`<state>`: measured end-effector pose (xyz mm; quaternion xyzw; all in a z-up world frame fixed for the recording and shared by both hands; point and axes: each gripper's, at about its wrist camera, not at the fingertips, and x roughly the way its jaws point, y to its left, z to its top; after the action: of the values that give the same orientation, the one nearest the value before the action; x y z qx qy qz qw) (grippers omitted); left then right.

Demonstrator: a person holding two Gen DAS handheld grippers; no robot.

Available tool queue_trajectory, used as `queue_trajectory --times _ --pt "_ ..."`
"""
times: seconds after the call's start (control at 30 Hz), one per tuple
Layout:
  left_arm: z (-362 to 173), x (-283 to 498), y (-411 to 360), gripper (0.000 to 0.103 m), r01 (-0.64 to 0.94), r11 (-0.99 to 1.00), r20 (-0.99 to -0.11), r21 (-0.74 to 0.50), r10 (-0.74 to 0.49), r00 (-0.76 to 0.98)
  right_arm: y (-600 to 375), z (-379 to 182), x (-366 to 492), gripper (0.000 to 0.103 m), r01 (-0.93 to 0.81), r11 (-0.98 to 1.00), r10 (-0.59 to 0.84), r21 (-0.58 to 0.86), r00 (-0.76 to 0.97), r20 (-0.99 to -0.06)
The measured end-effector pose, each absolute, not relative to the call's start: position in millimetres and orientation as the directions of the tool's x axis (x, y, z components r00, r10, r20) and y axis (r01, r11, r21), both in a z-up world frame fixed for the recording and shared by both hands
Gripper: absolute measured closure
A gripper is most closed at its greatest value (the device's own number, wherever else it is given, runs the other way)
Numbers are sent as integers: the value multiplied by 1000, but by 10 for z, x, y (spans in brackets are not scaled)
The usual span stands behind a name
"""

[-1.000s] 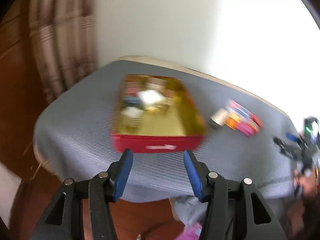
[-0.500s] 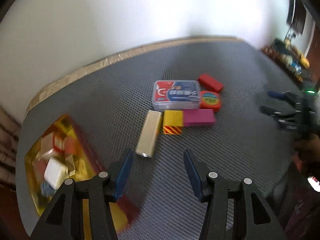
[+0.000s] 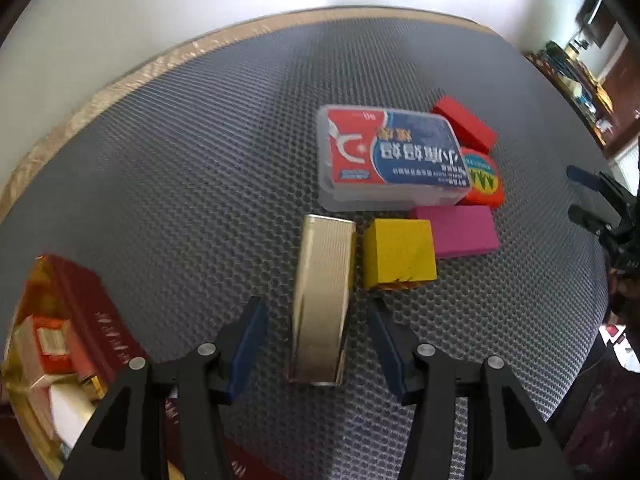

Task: Organize rigid objects
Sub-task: 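Move the left gripper to the ribbed gold bar and grasp it, then carry the gold bar into the tin and open the left gripper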

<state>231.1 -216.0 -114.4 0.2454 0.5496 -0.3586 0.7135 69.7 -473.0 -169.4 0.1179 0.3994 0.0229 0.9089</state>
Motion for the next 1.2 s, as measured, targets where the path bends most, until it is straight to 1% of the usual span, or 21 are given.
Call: queue_trajectory --times 0.03,0.07,0.1,0.13,0.33,0.4,0.5,0.57,0.67,0.73,0.8,0.93,1.2 --pt "-1149 2310 -2171 49 782 622 -956 -37 -249 153 -4739 -1700 709 15 55 970 139 238 676 -724" --pt "-1149 2312 -2172 52 779 626 -956 -35 -248 156 -4740 -1715 709 15 58 969 139 240 672 -727" --pt "-1146 2299 -2164 72 772 635 -954 -27 -248 170 -4744 -1724 723 14 59 968 143 243 667 -732" --pt "-1128 2296 -2142 73 755 656 -950 -20 -247 190 -4735 -1730 736 14 58 968 144 243 664 -733" --pt "-1043 2118 -2044 73 656 755 -935 15 -222 277 -4716 -1745 737 11 52 969 147 240 659 -738" --pt "-920 1968 -1949 73 599 801 -920 -13 -244 306 -4710 -1749 744 11 52 970 147 239 657 -739" --pt "-591 1676 -1688 73 513 855 -882 -80 -301 362 -4683 -1755 751 11 52 971 143 233 656 -741" --pt "-395 1501 -1505 73 470 877 -857 -101 -316 406 -4665 -1758 757 11 51 972 140 229 654 -743" --pt "-126 1273 -1100 73 380 921 -823 -88 -282 492 -4629 -1764 779 11 52 974 134 221 652 -746" --pt "-33 1252 -876 73 331 941 -820 -78 -249 515 -4617 -1768 783 10 52 975 131 216 650 -749" --pt "-27 1296 -573 73 273 958 -825 -82 -219 521 -4607 -1768 785 8 51 976 130 212 646 -752" --pt "-132 1333 -235 73 216 972 -837 -93 -194 511 -4567 -1771 801 7 46 980 120 193 638 -760" --pt "-422 1555 -192 73 203 974 -853 -96 -186 487 -4471 -1785 896 5 38 985 107 167 626 -773"
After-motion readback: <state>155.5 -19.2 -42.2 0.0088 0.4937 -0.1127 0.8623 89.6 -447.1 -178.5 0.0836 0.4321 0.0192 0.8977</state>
